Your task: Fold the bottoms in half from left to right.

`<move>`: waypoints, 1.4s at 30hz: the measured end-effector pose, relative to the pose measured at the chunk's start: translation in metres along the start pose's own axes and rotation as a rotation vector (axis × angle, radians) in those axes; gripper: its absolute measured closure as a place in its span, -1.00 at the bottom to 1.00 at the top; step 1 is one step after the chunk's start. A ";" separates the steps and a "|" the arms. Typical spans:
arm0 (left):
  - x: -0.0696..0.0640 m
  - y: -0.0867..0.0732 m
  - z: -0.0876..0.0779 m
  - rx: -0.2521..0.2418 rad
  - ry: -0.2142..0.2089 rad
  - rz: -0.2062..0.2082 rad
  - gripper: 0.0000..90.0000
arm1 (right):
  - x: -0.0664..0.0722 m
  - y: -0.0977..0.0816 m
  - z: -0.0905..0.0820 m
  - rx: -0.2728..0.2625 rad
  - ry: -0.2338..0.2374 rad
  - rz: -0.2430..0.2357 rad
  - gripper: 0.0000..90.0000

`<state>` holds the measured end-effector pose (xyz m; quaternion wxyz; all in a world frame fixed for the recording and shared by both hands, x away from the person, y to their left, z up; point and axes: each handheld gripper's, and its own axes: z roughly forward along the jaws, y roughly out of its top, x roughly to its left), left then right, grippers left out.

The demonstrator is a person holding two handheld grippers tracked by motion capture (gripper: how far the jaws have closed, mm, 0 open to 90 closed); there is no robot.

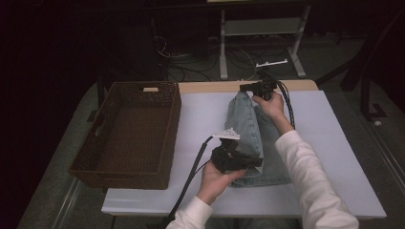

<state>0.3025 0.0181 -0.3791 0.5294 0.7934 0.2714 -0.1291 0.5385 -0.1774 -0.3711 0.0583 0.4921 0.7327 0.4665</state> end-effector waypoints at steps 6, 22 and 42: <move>-0.004 0.008 0.010 0.028 0.011 0.017 0.86 | -0.006 0.001 -0.003 0.004 0.003 -0.013 0.87; -0.008 0.025 0.041 0.102 0.010 0.043 0.86 | -0.025 -0.001 -0.014 0.012 0.009 -0.011 0.87; 0.006 0.026 0.090 0.148 -0.028 0.022 0.85 | -0.057 -0.014 -0.019 0.020 -0.009 0.018 0.86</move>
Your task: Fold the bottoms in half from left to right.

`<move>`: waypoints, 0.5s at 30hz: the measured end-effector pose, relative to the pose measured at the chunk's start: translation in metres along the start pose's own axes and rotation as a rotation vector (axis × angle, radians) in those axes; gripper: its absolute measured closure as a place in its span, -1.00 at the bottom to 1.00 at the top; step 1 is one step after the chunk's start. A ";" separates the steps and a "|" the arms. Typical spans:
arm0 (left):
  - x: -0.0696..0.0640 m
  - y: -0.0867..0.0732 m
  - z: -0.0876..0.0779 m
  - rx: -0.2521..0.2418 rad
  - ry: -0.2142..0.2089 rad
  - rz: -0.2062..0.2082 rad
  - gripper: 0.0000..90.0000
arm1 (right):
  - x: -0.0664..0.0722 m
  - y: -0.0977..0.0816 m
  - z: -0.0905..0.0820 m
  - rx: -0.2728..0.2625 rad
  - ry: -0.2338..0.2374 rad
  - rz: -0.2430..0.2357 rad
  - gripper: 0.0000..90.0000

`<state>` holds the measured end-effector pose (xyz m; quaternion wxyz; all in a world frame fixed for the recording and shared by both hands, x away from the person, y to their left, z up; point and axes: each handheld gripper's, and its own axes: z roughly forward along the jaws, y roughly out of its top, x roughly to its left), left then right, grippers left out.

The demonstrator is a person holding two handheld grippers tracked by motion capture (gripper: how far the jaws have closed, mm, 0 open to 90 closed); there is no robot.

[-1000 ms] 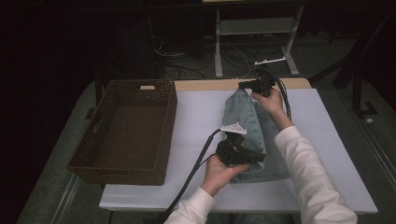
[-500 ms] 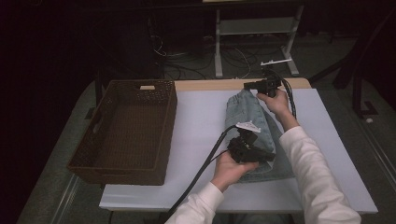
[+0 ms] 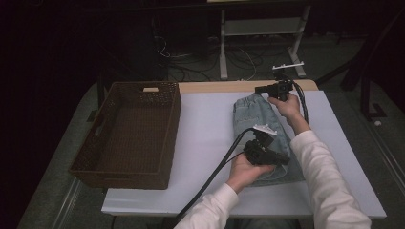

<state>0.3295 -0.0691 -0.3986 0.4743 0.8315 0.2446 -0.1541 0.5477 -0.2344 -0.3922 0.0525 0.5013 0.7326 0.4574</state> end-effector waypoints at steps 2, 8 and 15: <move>0.001 -0.001 0.004 0.008 -0.002 -0.004 0.85 | -0.002 -0.002 -0.001 -0.003 -0.001 0.002 0.86; 0.007 -0.003 0.017 0.009 -0.022 -0.014 0.85 | -0.008 -0.006 -0.001 -0.005 0.000 0.004 0.86; 0.012 -0.004 0.030 0.003 -0.036 -0.035 0.85 | -0.011 -0.007 -0.001 -0.002 0.001 0.003 0.85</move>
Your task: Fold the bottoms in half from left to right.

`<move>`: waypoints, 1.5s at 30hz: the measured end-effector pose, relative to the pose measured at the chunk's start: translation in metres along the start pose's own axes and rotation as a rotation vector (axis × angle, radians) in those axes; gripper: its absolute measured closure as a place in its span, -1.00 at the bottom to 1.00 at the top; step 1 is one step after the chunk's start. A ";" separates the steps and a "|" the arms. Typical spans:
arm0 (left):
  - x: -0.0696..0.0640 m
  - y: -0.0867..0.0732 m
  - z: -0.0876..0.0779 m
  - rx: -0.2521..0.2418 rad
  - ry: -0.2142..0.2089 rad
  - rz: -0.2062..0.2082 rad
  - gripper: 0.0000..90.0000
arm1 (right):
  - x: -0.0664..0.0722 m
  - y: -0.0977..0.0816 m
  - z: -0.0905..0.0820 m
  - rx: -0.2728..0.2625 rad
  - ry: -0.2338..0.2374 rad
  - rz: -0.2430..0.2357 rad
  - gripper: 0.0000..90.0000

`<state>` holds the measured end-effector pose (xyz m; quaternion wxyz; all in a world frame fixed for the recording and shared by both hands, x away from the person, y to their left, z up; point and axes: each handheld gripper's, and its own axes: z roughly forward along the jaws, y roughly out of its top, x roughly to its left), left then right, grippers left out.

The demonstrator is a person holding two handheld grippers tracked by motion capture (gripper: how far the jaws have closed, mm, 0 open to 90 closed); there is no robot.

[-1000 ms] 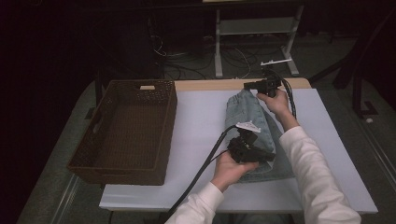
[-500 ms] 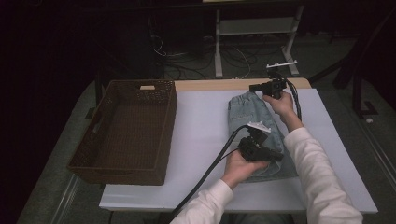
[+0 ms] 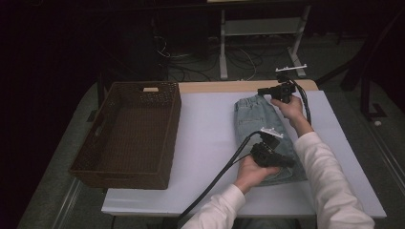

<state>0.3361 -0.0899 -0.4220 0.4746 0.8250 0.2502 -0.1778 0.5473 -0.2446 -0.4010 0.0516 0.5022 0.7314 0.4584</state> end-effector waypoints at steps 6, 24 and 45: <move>0.003 -0.001 0.005 -0.003 -0.006 -0.011 0.85 | -0.003 -0.001 0.001 0.011 0.006 -0.009 0.84; 0.000 0.000 0.000 -0.004 -0.038 0.011 0.13 | -0.004 -0.006 -0.013 0.046 -0.047 0.097 0.19; -0.003 0.013 -0.042 -0.061 -0.014 0.045 -0.21 | 0.020 -0.003 -0.047 -0.035 -0.111 0.039 -0.71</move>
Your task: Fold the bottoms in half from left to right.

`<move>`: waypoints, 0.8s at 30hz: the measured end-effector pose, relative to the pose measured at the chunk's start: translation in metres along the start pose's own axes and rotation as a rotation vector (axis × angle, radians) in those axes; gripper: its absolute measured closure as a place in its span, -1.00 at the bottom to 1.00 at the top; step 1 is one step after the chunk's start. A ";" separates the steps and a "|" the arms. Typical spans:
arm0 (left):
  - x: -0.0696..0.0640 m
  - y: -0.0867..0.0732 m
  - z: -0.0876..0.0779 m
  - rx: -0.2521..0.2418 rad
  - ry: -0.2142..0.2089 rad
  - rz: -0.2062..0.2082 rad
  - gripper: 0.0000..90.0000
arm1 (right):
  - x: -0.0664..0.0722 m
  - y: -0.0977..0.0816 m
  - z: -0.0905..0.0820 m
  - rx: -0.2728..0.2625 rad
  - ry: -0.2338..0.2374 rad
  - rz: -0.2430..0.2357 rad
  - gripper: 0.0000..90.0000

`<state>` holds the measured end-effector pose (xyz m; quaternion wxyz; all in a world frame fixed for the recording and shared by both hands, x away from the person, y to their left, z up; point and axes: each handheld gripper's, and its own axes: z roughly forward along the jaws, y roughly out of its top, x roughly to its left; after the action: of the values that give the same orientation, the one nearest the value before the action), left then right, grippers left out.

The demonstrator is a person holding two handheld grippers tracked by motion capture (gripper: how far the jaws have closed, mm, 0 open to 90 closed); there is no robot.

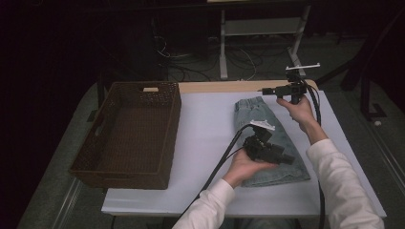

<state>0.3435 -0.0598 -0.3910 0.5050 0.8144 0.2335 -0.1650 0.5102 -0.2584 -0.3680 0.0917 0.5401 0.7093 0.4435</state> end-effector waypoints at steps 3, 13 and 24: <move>0.001 0.002 -0.008 -0.014 0.008 0.000 -0.21 | 0.003 0.001 -0.005 0.002 0.006 -0.017 -0.81; 0.004 0.012 -0.031 -0.034 0.043 0.010 -0.27 | 0.017 -0.007 -0.012 0.031 0.031 -0.056 -0.98; 0.015 0.031 -0.058 -0.070 0.106 0.011 -0.37 | 0.022 -0.010 -0.019 0.036 0.043 -0.089 -0.98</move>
<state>0.3748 -0.0162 -0.3500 0.5209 0.8052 0.2611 -0.1104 0.4835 -0.2501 -0.3564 0.0864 0.5001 0.7422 0.4378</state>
